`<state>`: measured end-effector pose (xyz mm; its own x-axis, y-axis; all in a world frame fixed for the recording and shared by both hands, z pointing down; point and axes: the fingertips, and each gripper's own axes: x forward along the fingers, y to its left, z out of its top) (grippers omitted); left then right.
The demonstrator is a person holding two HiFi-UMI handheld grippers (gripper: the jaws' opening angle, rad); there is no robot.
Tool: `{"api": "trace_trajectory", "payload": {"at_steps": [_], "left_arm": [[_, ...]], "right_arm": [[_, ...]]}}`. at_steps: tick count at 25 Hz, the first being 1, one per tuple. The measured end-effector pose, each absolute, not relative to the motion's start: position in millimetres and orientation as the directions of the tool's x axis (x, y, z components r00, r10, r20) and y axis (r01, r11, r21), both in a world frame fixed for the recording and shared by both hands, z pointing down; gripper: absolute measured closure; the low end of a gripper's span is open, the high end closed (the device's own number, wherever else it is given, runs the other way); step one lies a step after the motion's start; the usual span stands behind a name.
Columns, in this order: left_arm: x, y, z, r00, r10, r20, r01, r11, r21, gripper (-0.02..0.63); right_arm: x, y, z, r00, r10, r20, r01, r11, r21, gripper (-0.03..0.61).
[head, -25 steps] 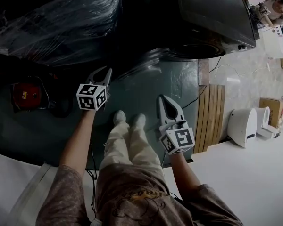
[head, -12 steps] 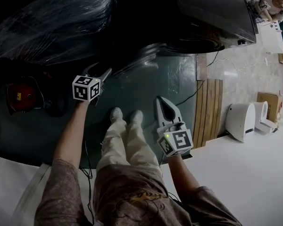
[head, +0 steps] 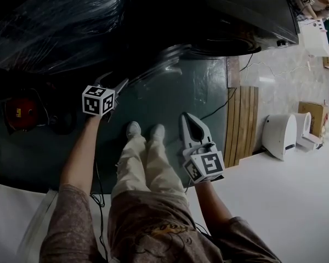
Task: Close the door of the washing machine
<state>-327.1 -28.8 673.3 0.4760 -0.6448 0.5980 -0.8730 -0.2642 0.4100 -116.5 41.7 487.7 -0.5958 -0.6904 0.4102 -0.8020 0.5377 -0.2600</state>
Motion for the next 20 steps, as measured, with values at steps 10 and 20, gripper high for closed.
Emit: {"api": "trace_trajectory", "payload": {"at_steps": [10, 20], "left_arm": [[-317.3, -13.4, 677.4, 0.461, -0.624, 0.632, -0.886, -0.284, 0.366, 0.449], [-280.4, 17.9, 680.3, 0.505, -0.553, 0.663, -0.862, -0.354, 0.362, 0.483]], "right_arm": [[-116.2, 44.0, 489.6, -0.598, -0.689, 0.410, -0.801, 0.534, -0.272, 0.586], [-95.4, 54.4, 490.0, -0.544, -0.726, 0.422, -0.839, 0.478, -0.260, 0.586]]}}
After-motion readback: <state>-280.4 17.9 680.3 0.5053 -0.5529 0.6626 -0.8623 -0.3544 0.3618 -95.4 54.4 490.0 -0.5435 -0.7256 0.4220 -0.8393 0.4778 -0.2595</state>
